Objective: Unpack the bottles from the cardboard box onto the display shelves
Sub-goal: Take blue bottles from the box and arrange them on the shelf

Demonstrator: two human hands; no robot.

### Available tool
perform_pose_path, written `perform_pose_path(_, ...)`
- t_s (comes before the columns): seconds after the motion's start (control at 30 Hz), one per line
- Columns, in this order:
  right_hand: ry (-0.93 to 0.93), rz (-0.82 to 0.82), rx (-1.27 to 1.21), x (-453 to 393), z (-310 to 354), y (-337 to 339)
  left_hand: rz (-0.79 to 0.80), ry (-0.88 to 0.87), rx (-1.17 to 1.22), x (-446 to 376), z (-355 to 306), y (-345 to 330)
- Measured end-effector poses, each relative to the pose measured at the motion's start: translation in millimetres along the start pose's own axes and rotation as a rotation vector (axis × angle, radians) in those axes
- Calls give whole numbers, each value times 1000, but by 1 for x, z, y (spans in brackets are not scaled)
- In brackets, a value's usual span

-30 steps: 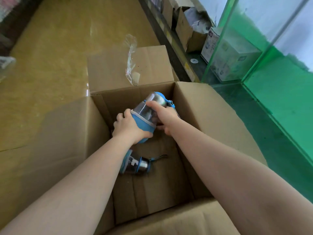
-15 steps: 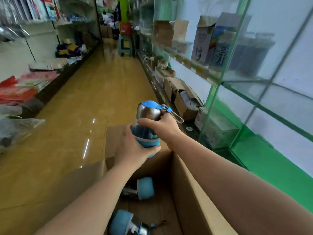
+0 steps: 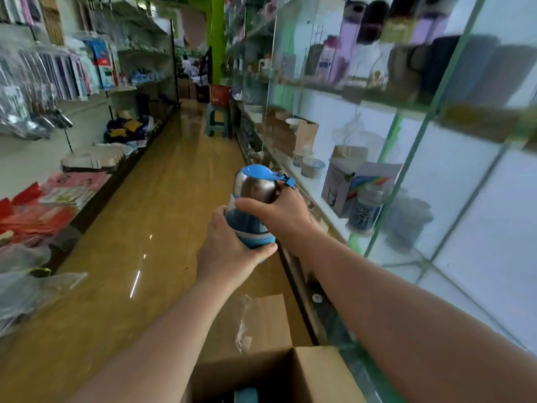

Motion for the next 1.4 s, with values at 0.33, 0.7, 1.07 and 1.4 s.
perform_pose_path(0.33, 30, -35, 82, -36, 270, 143, 34, -88, 109, -73, -262, 136)
perform_pose_path(0.7, 75, -239, 237, -3, 443, 269, 131, -287, -1, -79, -459, 211)
perform_pose_path(1.07, -15, -475, 245, 73, 466, 365, 309, -409, 22, -30, -553, 183)
perform_pose_path(1.4, -132, -688, 343, 155, 448, 474, 466, -532, 40, 43, -636, 104)
Point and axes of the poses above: each hand's wrist, its own x-axis away from the middle knuckle, its own y-axis out of the back of the hand, z = x × y, the point moved 9 cm from there along -x, towards the middle knuckle, and after that the axes turned 3 degrees about x, right-handed, at the moved point
